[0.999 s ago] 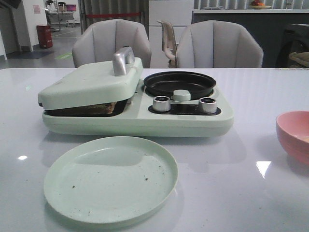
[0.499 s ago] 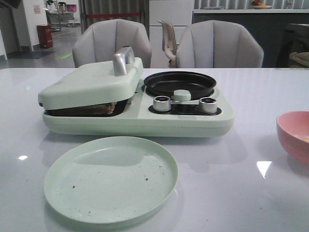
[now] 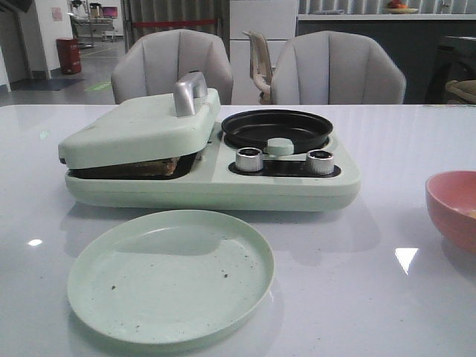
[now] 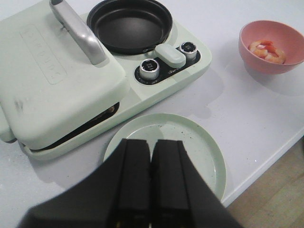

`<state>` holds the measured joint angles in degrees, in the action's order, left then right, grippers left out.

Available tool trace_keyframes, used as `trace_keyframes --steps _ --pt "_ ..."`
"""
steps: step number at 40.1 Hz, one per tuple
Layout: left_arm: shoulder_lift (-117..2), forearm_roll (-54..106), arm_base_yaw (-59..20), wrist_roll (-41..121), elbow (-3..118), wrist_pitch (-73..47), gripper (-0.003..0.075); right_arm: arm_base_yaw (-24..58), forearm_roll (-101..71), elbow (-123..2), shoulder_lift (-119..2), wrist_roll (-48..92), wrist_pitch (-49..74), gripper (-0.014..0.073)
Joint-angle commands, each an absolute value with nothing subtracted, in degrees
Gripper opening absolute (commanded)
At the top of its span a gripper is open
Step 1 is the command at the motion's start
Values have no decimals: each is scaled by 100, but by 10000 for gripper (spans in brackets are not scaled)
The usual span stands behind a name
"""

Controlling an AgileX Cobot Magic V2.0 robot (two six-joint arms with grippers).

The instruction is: Make breakfast with bread and shrimp

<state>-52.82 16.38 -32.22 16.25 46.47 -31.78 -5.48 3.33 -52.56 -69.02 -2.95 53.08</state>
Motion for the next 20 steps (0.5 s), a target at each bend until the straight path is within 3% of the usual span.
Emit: trace_keyframes --steps 1,20 --pt "-5200 1751 -3256 1570 4803 -2752 100 -806 641 -5531 -7186 -282 4791 516" --pt "-5200 1751 -3256 1570 4803 -2752 100 -914 744 -5601 -8836 -282 3214 516"
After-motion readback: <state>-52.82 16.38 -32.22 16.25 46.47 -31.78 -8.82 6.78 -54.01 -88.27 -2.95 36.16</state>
